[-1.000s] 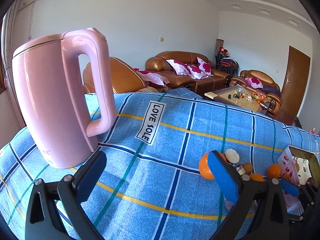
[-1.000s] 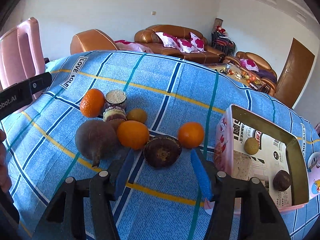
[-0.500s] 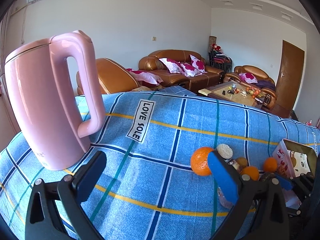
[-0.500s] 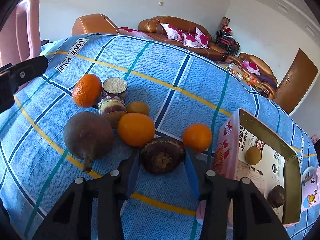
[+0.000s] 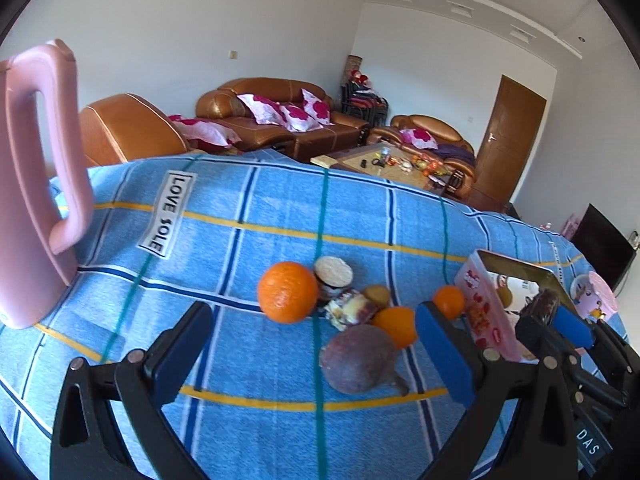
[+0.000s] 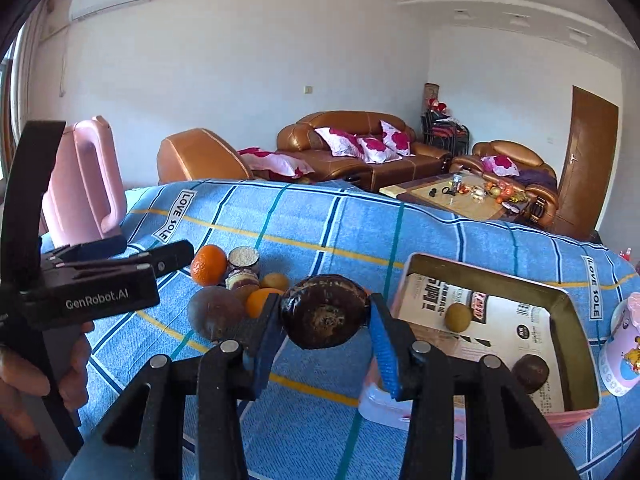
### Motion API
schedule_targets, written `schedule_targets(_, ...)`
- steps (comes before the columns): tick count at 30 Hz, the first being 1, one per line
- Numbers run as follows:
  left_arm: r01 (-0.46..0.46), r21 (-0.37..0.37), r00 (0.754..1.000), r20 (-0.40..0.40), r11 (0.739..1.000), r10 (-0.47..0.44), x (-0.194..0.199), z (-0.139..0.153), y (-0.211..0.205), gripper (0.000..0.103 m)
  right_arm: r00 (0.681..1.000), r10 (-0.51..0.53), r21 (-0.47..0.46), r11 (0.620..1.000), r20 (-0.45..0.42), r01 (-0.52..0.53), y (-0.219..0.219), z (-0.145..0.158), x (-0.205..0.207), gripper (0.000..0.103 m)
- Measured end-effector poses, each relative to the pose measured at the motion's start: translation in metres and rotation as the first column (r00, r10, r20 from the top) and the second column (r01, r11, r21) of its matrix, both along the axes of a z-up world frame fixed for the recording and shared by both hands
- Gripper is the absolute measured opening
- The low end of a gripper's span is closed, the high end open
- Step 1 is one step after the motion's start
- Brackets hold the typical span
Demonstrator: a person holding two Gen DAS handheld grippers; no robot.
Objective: Organize fruits
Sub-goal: 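Move the right tool to another dark round fruit and grasp it, then grasp the purple beetroot with the left tool while the right tool holds the dark fruit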
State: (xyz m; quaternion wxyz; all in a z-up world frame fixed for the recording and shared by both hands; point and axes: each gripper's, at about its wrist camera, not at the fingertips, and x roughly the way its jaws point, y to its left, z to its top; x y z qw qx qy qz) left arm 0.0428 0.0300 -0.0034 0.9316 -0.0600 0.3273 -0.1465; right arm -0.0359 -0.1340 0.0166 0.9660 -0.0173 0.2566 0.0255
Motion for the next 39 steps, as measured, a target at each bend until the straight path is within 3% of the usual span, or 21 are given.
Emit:
schedule_targets(2, 0.019, 0.025, 1.000, -0.018, 0.999, -0.019, 0.002, -0.006, -0.011, 0.099, 1.000, -0.016, 0.016, 1.000, 0.003, 0.016, -0.006, 0.002, 0.001, 0.045)
schedule_targets(6, 0.062, 0.168, 0.994, -0.098, 0.984, -0.045, 0.008, -0.023, -0.038, 0.087, 1.000, -0.022, 0.056, 0.998, -0.013, 0.023, -0.016, 0.001, 0.006, 0.045)
schedule_targets(11, 0.077, 0.195, 0.987, -0.151, 0.978, -0.047, 0.013, -0.029, -0.049, 0.085, 1.000, -0.015, 0.074, 0.997, -0.018, 0.016, -0.021, 0.001, 0.005, 0.045)
schedule_targets(14, 0.082, 0.208, 0.981, -0.190, 0.975, -0.042, 0.017, -0.034, -0.054, 0.073, 1.000, -0.013, 0.070, 0.997, -0.024, 0.015, -0.020, -0.001, 0.005, 0.045)
schedule_targets(19, 0.104, 0.158, 0.976, -0.204, 0.982, -0.071, 0.015, -0.034, -0.051, 0.053, 0.999, -0.018, 0.073, 0.997, -0.038, 0.021, -0.021, -0.006, 0.008, 0.046)
schedule_targets(21, 0.101, 0.167, 0.978, -0.197, 0.981, -0.067, 0.013, -0.034, -0.051, 0.052, 0.999, -0.024, 0.070, 0.997, -0.040, 0.027, -0.022, -0.007, 0.009, 0.045)
schedule_targets(24, 0.062, 0.167, 0.987, -0.154, 0.984, -0.036, 0.006, -0.027, -0.046, 0.052, 0.999, -0.035, 0.064, 0.997, -0.029, 0.036, -0.022, -0.008, 0.007, 0.045)
schedule_targets(29, -0.042, 0.185, 0.999, -0.004, 0.982, 0.043, -0.015, -0.009, -0.037, 0.052, 0.999, -0.053, 0.071, 0.996, 0.015, 0.051, -0.025, -0.003, 0.002, 0.046)
schedule_targets(39, -0.181, 0.200, 0.971, 0.189, 0.963, 0.143, -0.030, 0.010, -0.030, 0.052, 0.994, -0.082, 0.024, 0.996, 0.072, 0.080, -0.025, 0.004, -0.003, 0.046)
